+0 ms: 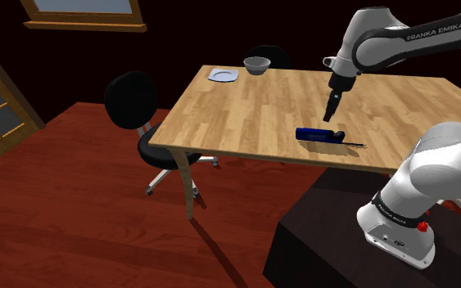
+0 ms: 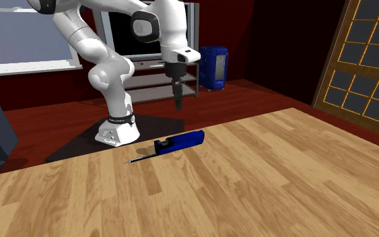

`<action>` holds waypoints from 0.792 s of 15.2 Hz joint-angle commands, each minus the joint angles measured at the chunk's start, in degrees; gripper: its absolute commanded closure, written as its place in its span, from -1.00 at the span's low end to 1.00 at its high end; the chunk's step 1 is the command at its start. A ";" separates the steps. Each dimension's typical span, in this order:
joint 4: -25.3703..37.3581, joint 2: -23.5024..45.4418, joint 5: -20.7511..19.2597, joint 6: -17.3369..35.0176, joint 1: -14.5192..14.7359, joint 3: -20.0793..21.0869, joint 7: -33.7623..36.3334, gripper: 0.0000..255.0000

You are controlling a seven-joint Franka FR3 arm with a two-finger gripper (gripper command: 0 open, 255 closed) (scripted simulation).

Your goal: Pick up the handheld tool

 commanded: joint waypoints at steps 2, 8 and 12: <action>-2.27 4.31 -2.93 6.62 0.45 -4.11 -7.49 -1.00; -3.23 17.11 -5.88 20.49 3.38 -12.67 -22.11 -1.00; -4.23 20.68 -5.13 24.99 4.25 -13.97 -22.93 -1.00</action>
